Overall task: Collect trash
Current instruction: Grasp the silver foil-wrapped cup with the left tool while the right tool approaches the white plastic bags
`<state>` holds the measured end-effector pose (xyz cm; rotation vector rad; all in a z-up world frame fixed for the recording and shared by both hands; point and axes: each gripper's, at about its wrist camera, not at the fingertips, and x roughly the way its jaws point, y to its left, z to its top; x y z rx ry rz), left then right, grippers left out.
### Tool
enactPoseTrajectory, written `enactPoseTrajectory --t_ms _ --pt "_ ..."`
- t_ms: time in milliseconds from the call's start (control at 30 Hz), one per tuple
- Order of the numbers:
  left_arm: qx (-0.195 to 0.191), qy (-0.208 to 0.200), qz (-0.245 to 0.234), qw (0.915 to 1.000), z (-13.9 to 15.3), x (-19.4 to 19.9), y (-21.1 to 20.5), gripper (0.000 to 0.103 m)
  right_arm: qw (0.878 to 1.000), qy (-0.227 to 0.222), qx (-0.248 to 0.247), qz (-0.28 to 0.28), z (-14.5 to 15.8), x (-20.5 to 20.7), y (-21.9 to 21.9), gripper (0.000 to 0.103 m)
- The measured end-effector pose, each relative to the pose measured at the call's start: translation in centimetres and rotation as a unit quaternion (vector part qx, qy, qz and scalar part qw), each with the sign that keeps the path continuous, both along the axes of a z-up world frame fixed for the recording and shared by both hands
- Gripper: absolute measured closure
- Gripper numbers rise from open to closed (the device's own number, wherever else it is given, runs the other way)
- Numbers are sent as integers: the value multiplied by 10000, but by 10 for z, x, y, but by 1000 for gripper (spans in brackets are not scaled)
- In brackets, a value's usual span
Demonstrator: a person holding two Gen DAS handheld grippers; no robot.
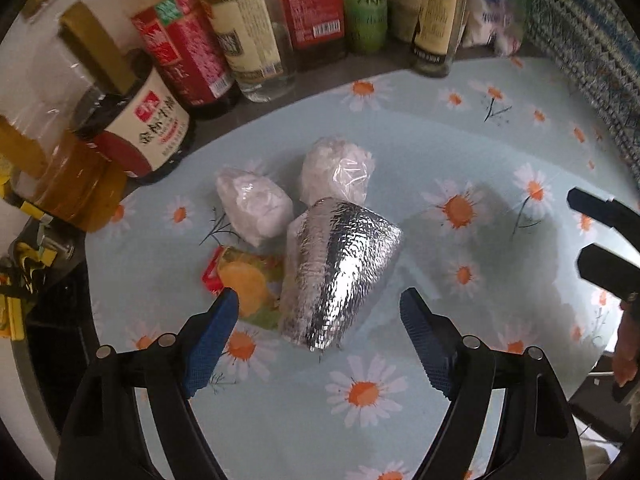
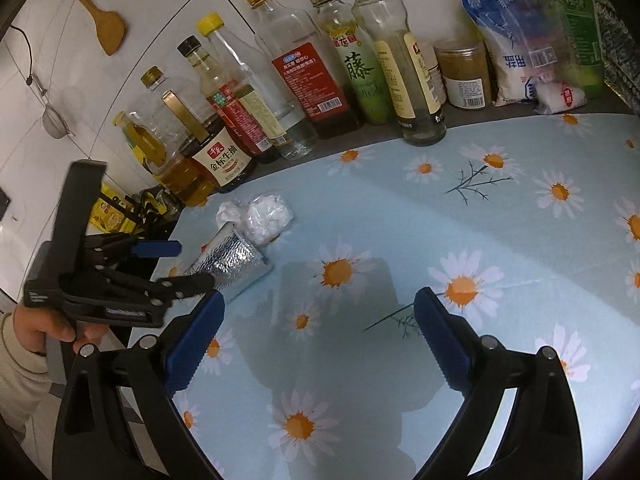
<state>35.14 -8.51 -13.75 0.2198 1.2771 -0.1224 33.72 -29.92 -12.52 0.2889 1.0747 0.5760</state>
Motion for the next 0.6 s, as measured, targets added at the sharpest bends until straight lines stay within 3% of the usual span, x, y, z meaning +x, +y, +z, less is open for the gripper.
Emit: enactPoseTrajectory --t_ms 367,467,600 --pt "125 123 -19 9998 -18 20 -6 25 9999 90 125 -13 -8 17 -7 8" --pt "95 235 -97 9996 -23 23 -8 38 9998 117 136 -14 -10 20 -8 8" --pt "50 189 -146 9997 -24 25 -8 42 9998 148 124 -3 -12 23 -8 8"
